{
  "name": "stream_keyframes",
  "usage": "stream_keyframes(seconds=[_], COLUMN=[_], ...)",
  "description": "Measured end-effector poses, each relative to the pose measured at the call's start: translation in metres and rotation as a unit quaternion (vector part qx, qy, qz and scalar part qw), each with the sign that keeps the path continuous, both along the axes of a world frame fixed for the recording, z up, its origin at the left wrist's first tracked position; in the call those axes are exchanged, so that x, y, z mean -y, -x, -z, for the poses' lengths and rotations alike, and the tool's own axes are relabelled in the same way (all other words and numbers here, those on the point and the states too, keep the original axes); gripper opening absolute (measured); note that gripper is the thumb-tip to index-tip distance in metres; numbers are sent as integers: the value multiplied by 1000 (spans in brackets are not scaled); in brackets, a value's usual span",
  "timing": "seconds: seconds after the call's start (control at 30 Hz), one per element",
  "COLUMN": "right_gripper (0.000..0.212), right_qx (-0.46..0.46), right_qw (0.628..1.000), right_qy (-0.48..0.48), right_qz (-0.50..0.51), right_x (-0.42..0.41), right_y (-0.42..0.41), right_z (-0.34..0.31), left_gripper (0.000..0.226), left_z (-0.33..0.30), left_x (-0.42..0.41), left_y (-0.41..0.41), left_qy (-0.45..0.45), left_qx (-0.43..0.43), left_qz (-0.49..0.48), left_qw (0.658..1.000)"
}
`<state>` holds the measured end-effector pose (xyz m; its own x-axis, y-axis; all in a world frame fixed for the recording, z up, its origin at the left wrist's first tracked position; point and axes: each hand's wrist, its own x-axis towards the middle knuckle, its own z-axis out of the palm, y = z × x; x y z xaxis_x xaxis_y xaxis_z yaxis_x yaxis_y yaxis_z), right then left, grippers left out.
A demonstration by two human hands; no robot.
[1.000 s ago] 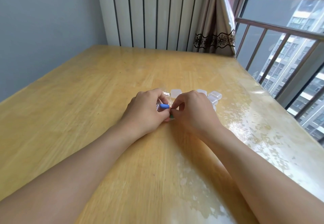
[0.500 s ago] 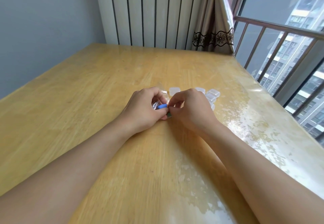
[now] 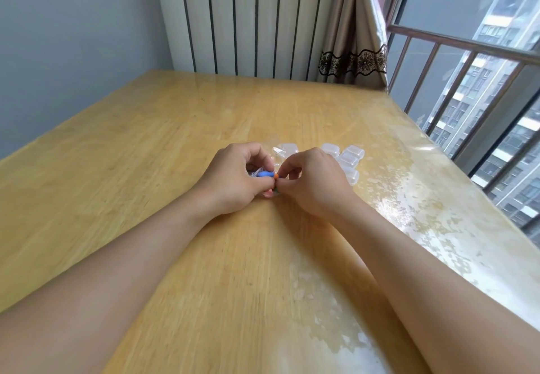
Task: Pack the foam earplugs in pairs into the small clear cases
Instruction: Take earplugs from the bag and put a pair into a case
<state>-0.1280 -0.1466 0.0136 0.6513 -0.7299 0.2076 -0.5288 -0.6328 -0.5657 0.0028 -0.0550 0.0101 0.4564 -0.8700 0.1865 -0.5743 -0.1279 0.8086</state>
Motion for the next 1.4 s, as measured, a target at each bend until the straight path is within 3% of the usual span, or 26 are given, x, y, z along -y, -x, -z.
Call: stream_keyframes(seconds=[0.13, 0.37, 0.53, 0.67, 0.8, 1.0, 1.13, 1.23, 1.4], right_gripper=[19, 7, 7, 15, 18, 13, 7, 9, 9], right_qx=[32, 93, 206, 292, 231, 169, 126, 157, 152], right_qw=[999, 993, 977, 949, 964, 971, 988, 987, 987], right_qy=[-19, -72, -48, -120, -131, -156, -70, -14, -54], right_qz=[-7, -7, 21, -5, -28, -59, -51, -18, -24], right_x=[-2, 1, 0, 1, 12, 28, 32, 36, 43], right_y=[1, 3, 20, 38, 55, 70, 70, 72, 78], right_z=[0, -1, -28, -40, -32, -31, -34, -36, -42], left_gripper=[25, 19, 16, 18, 14, 15, 19, 17, 18], left_z=[0, 0, 0, -1, -11, -7, -2, 1, 5], left_x=[-1, -3, -5, -6, -12, -9, -1, 9, 24], left_y=[4, 6, 4, 0, 3, 21, 31, 35, 43], left_qy=[6, 31, 46, 77, 154, 203, 217, 221, 211], left_qx=[34, 75, 64, 93, 88, 115, 116, 139, 195], left_qz=[-25, -54, -61, -73, -73, 2, 11, 5, 19], left_qw=[999, 995, 995, 990, 981, 973, 969, 965, 958])
